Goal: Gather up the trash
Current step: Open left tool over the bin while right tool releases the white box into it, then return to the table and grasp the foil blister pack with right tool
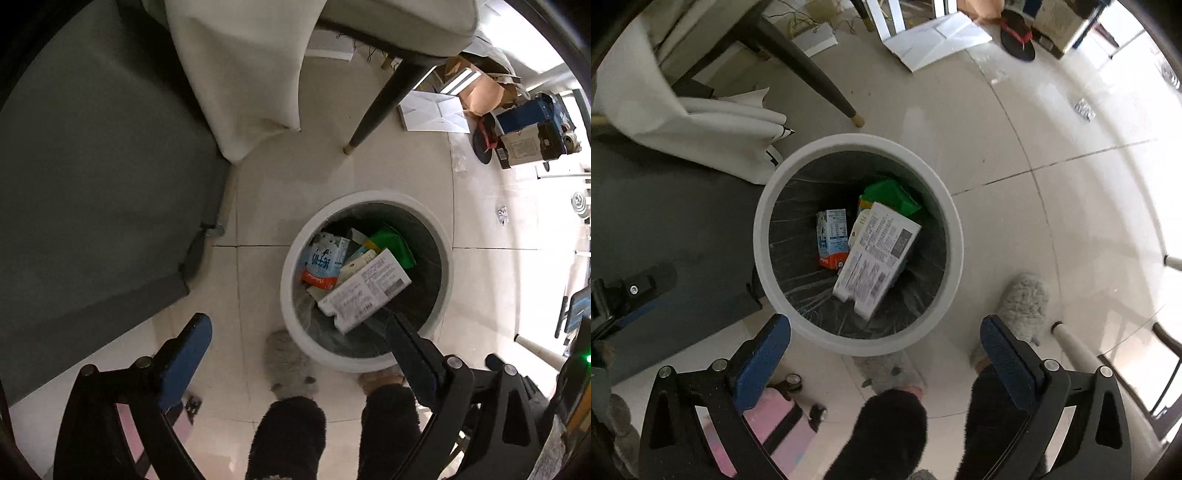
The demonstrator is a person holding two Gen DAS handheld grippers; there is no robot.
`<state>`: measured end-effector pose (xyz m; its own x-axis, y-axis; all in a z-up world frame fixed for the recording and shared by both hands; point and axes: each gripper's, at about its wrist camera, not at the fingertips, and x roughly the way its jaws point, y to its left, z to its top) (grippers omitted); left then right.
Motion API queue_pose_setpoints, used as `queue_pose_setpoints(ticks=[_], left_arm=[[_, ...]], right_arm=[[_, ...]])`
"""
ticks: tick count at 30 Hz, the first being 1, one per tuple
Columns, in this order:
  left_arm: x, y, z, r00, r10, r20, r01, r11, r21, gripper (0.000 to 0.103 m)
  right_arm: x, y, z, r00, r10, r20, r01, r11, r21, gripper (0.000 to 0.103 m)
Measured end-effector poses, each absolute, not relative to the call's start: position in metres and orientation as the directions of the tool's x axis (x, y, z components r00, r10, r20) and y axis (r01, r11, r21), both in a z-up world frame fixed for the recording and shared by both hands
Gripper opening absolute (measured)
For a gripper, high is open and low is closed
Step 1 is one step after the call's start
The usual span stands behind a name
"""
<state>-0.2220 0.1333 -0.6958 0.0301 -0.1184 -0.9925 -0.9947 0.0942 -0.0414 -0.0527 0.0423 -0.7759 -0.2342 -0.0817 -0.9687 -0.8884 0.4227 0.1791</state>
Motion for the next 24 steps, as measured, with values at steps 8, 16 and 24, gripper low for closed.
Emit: queue_pose_setpoints(ticks=[8, 16, 24], left_arm=[[-0.226, 0.114, -0.620, -0.016, -0.078, -0.997, -0.990, 0.143, 0.005, 0.096], [-0.228, 0.095, -0.526, -0.035, -0.025, -0.999, -0.983, 0.182, 0.029, 0.096], [-0.225, 0.077, -0.427, -0.007, 0.029, -1.000, -0.973, 0.230, 0.014, 0.096]], right_arm=[[-0.059, 0.043, -0.702, -0.138, -0.088, -0.986, -0.926, 0.365, 0.097, 0.103], [-0.061, 0.036, -0.593, -0.125, -0.050, -0.991, -0.932, 0.349, 0.100, 0.103], [-0.060, 0.027, -0.474, -0.133, 0.021, -0.991, -0.929, 0.346, 0.131, 0.103]])
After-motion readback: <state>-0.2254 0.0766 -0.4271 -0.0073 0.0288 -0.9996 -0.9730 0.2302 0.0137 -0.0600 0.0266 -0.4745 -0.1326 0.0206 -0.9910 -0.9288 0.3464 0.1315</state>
